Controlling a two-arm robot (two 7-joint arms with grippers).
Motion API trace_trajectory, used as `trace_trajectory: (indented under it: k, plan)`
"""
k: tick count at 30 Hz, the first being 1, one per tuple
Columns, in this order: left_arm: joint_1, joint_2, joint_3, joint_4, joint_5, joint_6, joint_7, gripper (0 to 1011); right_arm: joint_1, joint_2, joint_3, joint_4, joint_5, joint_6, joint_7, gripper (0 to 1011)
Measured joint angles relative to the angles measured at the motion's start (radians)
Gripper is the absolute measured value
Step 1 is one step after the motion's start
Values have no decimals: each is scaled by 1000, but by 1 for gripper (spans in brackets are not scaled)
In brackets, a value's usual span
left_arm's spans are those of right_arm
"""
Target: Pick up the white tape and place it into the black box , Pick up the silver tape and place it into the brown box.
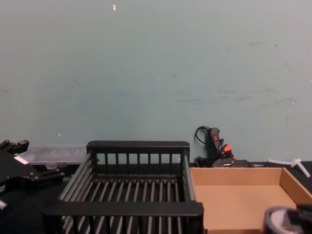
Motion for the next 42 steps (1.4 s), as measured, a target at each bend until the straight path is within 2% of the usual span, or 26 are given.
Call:
trace_trajectory:
  k: [5, 11, 18, 30, 34, 42]
  plan:
    - [0, 0, 0, 0, 0, 0, 0, 1002, 23, -6, 10, 7, -12, -5, -6, 158]
    - [0, 0, 0, 0, 0, 0, 0, 1001, 82, -17, 16, 45, -40, -28, -9, 158]
    - [0, 0, 0, 0, 0, 0, 0, 1001, 172, -24, -4, 118, -78, -63, 17, 158]
    - [0, 0, 0, 0, 0, 0, 0, 1001, 328, -62, -48, 312, -123, -133, 61, 158]
    - [0, 0, 0, 0, 0, 0, 0, 1001, 387, -79, -71, 402, -140, -164, 78, 158]
    - [0, 0, 0, 0, 0, 0, 0, 1001, 441, -109, -96, 517, -154, -193, 94, 158]
